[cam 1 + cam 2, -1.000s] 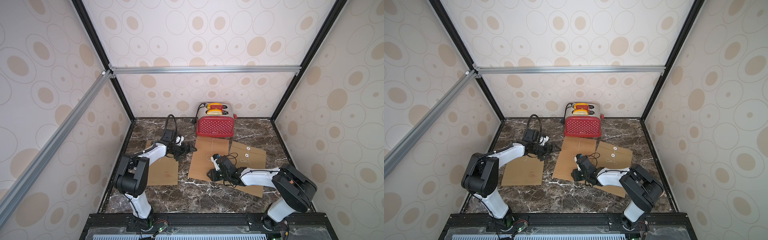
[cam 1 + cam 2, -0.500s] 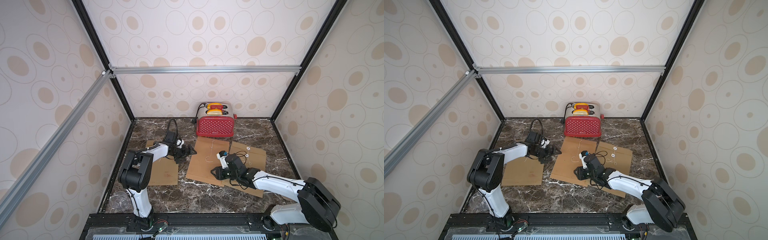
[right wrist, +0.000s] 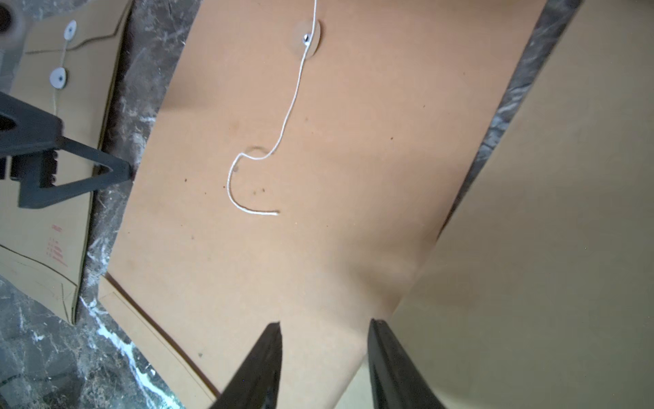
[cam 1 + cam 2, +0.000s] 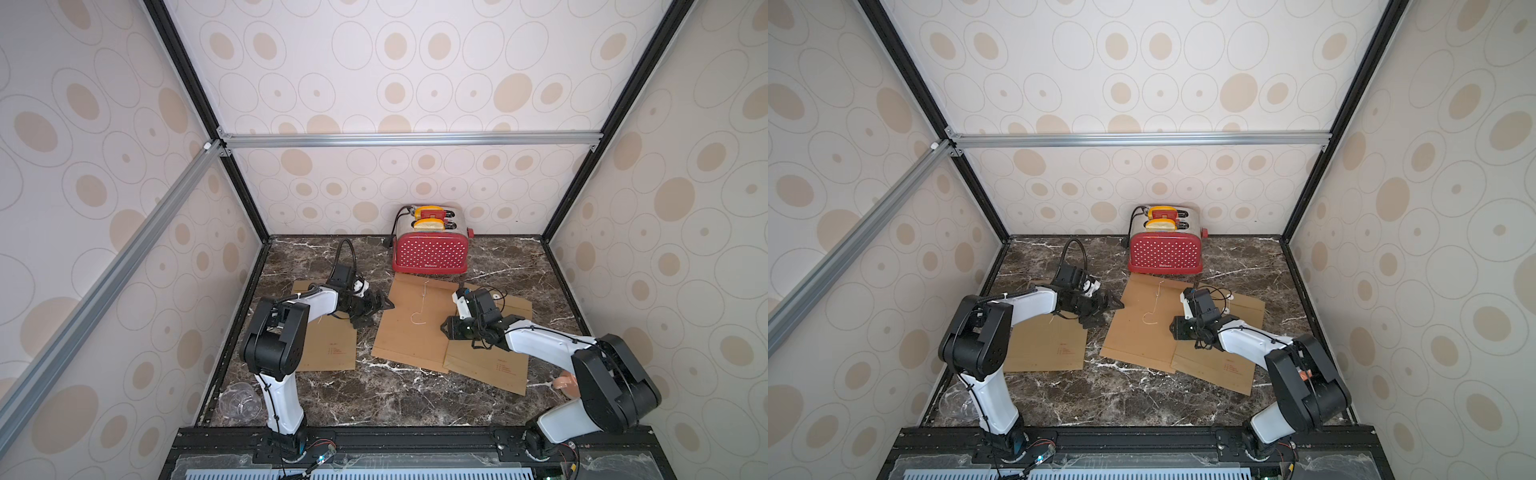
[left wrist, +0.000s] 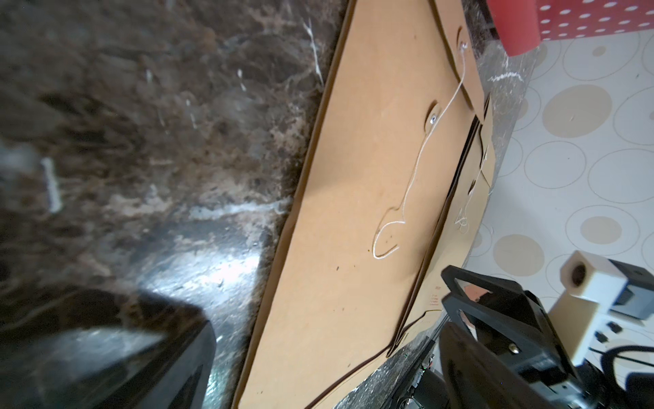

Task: Close the mouth of the file bag
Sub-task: Pick up the file bag from the center of the board.

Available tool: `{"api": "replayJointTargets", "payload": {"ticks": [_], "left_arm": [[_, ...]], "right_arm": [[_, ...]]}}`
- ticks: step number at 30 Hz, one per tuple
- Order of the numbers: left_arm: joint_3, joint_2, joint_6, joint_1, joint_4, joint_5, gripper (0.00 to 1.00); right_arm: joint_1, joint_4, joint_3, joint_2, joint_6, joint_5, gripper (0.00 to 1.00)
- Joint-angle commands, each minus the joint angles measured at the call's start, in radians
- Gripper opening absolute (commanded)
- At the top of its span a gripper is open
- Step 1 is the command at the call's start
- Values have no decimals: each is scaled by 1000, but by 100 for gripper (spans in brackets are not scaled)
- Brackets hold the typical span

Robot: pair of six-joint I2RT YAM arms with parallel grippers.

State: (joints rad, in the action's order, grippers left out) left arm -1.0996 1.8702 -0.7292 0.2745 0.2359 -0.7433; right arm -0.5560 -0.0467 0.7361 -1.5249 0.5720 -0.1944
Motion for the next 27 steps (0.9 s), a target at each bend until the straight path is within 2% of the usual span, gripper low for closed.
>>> {"api": "replayJointTargets", "payload": {"ticks": [1,9,17,23,27], "left_arm": [[-9,17,-15,-5,-6,-10,99],[-13,26,10,-4,25,9,99],[6,17,14,-3,21,-22,98],[52,-33,12,28,21,-66,96],[50,-32,97,27,102,-71,91]], "right_arm": [[1,-13,34,-60,-29,-34,43],[-4,66,-22,-97,32,-92,42],[-44,187,-79,-140,118,-131,42],[-39,151,-102,-91,90,-97,42],[-31,162,-132,-80,77,-89,42]]}}
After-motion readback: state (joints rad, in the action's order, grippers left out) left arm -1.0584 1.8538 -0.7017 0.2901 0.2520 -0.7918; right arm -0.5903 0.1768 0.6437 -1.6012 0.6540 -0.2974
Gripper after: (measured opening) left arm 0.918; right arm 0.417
